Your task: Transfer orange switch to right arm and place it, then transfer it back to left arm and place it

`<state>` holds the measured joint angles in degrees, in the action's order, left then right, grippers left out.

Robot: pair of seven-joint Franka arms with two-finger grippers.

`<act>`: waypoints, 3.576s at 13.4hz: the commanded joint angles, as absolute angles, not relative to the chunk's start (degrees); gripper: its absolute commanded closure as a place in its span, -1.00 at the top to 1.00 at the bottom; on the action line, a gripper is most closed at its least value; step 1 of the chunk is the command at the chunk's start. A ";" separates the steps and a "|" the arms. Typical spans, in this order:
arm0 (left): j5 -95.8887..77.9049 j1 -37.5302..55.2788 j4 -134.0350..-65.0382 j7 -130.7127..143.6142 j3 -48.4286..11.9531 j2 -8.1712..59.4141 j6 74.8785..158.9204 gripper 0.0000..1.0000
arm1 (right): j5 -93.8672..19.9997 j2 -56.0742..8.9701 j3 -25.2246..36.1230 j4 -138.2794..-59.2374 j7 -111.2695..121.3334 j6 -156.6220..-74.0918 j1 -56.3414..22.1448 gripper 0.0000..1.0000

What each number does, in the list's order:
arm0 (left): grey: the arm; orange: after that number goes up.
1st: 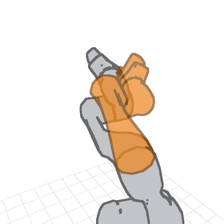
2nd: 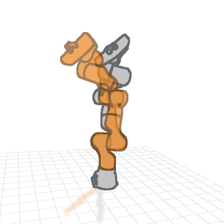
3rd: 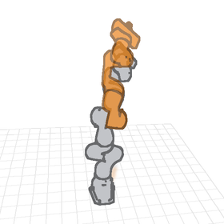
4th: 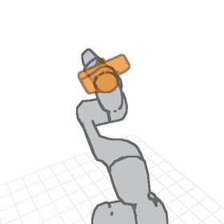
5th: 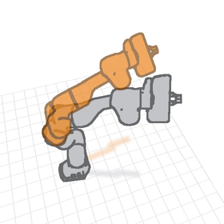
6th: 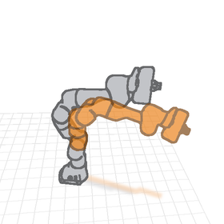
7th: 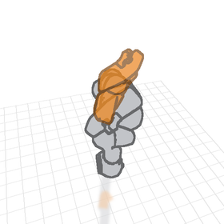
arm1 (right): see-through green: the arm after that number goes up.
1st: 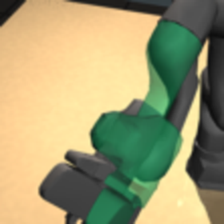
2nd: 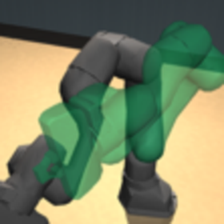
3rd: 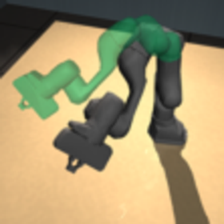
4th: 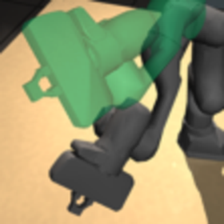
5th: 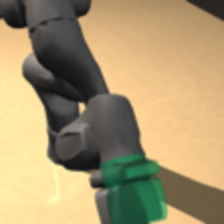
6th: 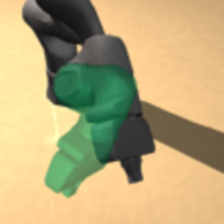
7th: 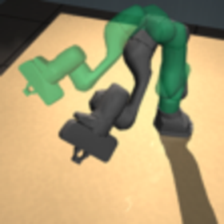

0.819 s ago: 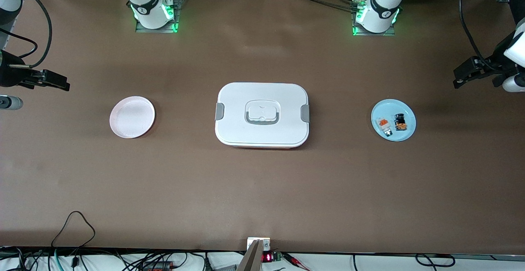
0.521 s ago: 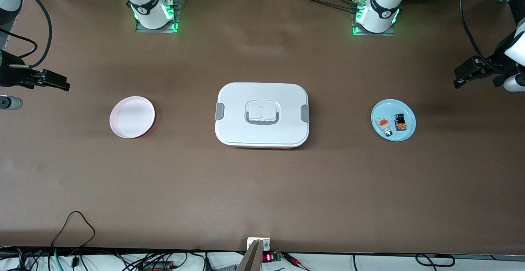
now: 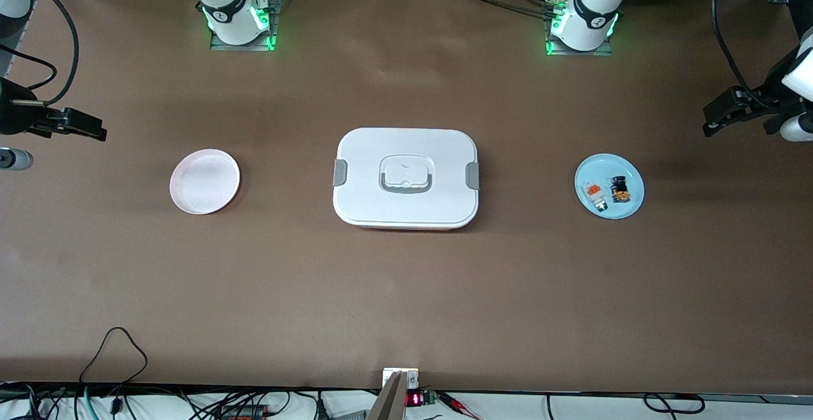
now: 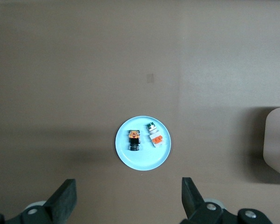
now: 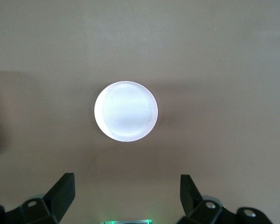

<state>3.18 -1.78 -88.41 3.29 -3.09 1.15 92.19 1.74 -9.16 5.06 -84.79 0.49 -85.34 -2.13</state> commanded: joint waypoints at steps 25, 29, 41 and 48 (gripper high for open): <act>3.60 -7.73 -112.57 -62.09 -1.67 7.90 113.54 0.97 | 0.09 -8.35 4.75 -84.81 1.23 -85.25 -1.93 1.00; 3.52 -7.91 -120.39 -77.30 -1.76 8.87 124.42 0.97 | -9.39 -8.35 9.04 -84.81 3.85 -85.25 -1.58 1.00; -2.81 -7.47 -124.98 -97.72 -2.46 18.80 133.40 0.97 | -23.55 -8.44 5.54 -84.99 3.43 -82.27 -2.11 1.00; -2.81 -8.00 -123.75 -100.02 -2.37 22.32 139.91 0.97 | -33.45 -9.05 -0.09 -86.21 1.93 -82.61 -3.69 1.00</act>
